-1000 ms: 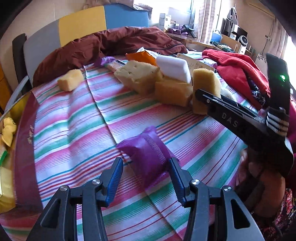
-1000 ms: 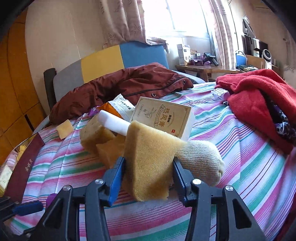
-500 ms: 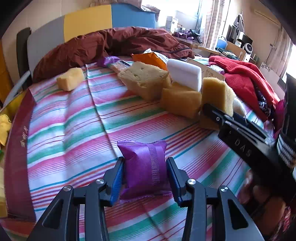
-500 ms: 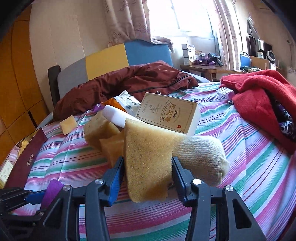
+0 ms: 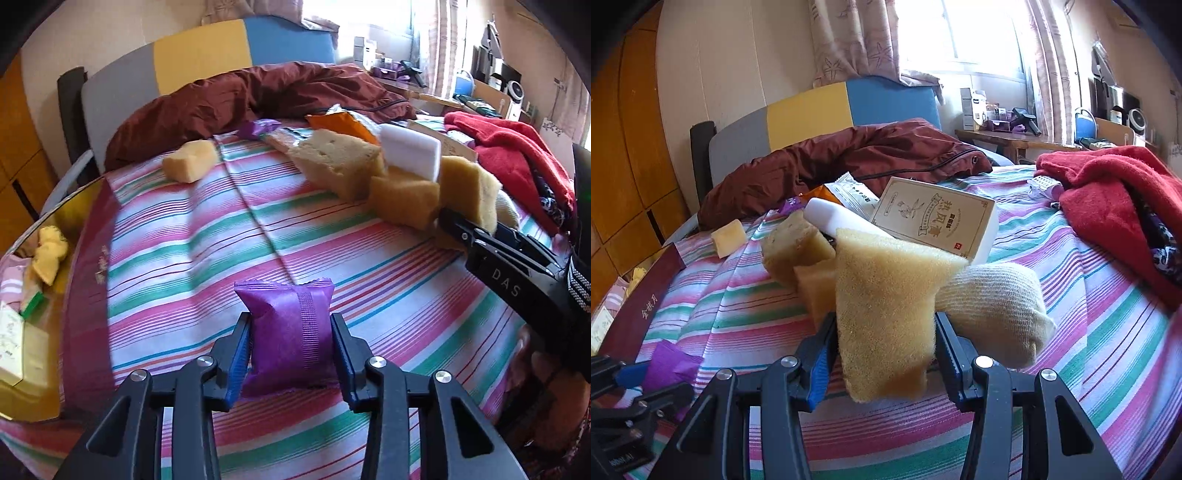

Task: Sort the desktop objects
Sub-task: 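Grasp the purple packet with the left tool while the right tool grasps a yellow sponge, then carry the packet and sponge over the gold tray and release both, then move both tools back from the tray toward the sponges and grey sock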

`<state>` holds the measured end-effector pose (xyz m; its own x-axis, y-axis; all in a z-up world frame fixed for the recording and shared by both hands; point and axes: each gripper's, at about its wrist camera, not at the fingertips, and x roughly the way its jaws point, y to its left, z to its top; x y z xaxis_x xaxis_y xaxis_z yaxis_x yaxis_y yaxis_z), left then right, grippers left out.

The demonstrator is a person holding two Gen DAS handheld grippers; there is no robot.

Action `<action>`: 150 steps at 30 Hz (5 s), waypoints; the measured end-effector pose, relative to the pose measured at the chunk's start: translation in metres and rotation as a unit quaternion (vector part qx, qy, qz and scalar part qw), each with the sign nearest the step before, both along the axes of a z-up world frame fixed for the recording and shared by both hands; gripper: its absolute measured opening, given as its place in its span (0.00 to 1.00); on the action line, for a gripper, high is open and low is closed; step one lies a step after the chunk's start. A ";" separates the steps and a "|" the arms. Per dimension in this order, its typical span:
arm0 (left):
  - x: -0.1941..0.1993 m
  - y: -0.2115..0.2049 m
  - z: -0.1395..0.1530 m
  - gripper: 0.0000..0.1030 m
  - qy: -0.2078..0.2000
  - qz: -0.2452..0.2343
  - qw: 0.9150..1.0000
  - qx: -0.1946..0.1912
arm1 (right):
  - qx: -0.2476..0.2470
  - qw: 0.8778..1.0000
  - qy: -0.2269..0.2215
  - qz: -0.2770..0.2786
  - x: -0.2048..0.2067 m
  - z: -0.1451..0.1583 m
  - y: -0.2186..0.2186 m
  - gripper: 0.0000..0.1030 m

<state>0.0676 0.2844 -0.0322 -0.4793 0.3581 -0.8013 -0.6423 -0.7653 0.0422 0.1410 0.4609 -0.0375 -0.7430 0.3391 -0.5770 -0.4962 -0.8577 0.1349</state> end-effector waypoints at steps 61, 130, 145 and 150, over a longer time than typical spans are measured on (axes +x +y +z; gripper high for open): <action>-0.111 -0.227 0.070 0.40 0.035 0.217 0.975 0.042 | -0.007 0.959 -0.010 0.283 -0.160 0.101 -0.245 0.40; -0.074 -0.172 0.072 0.45 0.041 0.195 0.980 -0.007 | -0.072 0.978 0.004 0.195 -0.094 0.086 -0.175 0.78; -0.046 -0.114 0.073 0.45 0.042 0.147 0.988 -0.012 | -0.075 0.989 -0.004 0.127 -0.049 0.059 -0.111 0.78; -0.037 -0.096 0.070 0.44 0.042 0.129 0.991 -0.013 | -0.068 0.992 -0.010 0.106 -0.036 0.050 -0.093 0.78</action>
<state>0.0302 0.1889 0.0376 -0.6179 0.1940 -0.7620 -0.4187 -0.9015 0.1100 0.1050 0.3678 0.0126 -0.7779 0.0934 -0.6214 -0.3094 -0.9176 0.2494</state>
